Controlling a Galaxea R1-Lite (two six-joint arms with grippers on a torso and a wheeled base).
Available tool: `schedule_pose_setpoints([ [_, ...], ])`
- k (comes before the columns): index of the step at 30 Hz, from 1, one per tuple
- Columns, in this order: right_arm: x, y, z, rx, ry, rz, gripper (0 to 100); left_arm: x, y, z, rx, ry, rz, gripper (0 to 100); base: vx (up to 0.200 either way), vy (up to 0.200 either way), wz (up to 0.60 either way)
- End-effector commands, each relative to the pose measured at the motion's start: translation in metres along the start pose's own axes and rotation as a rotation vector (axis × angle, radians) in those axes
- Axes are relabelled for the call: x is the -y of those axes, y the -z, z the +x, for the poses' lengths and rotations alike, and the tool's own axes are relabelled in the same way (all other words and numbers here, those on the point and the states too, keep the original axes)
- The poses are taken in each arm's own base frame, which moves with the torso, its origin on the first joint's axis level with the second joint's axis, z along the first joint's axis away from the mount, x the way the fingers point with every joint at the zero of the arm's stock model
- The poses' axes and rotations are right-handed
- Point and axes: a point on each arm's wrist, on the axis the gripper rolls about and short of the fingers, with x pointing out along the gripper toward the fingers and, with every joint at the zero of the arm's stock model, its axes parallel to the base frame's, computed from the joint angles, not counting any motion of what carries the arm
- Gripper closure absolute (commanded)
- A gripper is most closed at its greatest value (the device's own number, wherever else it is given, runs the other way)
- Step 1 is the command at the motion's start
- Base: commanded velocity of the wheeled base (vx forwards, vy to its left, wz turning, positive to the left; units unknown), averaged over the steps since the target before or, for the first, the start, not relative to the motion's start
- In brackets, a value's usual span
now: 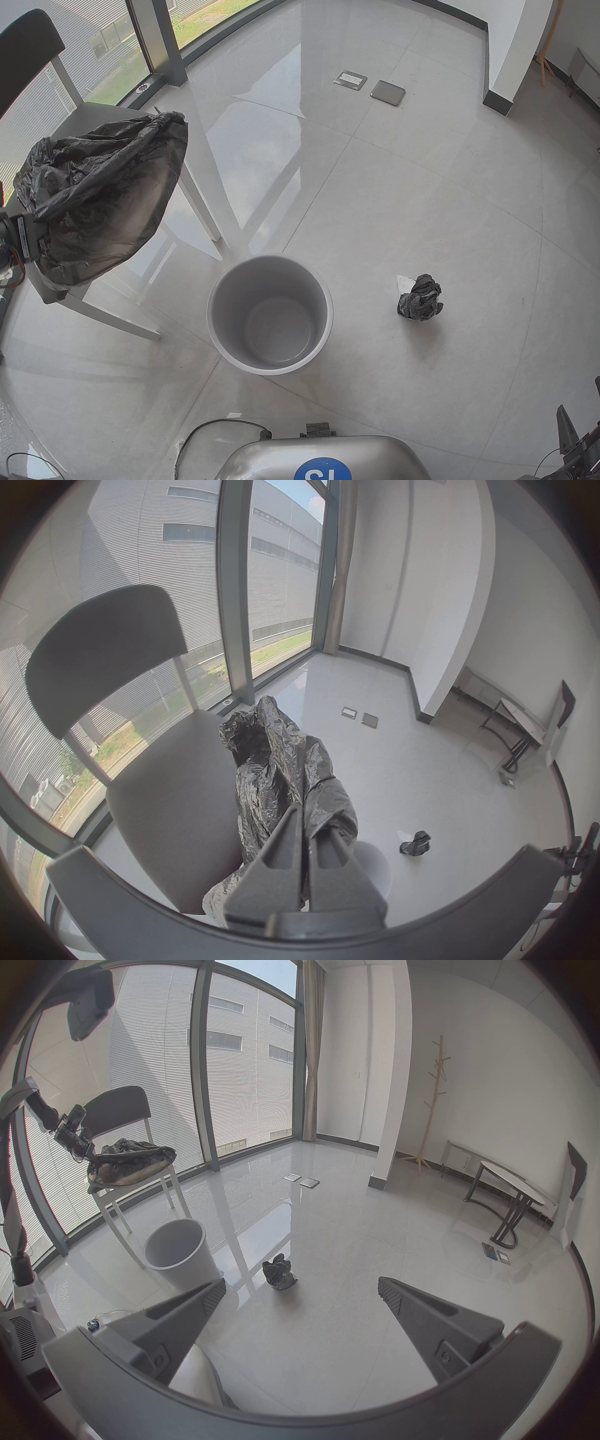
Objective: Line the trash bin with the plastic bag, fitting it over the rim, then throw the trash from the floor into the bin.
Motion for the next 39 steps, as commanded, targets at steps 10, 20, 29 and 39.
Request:
schedule_pose_setpoints([
  [10,0.003,-0.078,0.020,-0.156,-0.205,0.164,0,0.053,-0.064,-0.032,0.143,0.211,0.056,100,0.000,0.000,0.00],
  [20,0.001,-0.089,0.055,-0.376,-0.280,0.091,0,0.076,-0.101,-0.049,0.181,0.312,0.060,100,0.000,0.000,0.00],
  [29,-0.004,-0.099,0.100,-0.475,-0.308,0.077,0,0.111,-0.109,-0.046,0.155,0.437,0.100,100,0.000,0.000,0.00],
  [39,-0.019,-0.113,0.162,-0.494,-0.364,0.042,0,0.159,-0.115,-0.031,0.126,0.548,0.079,100,0.000,0.000,0.00],
])
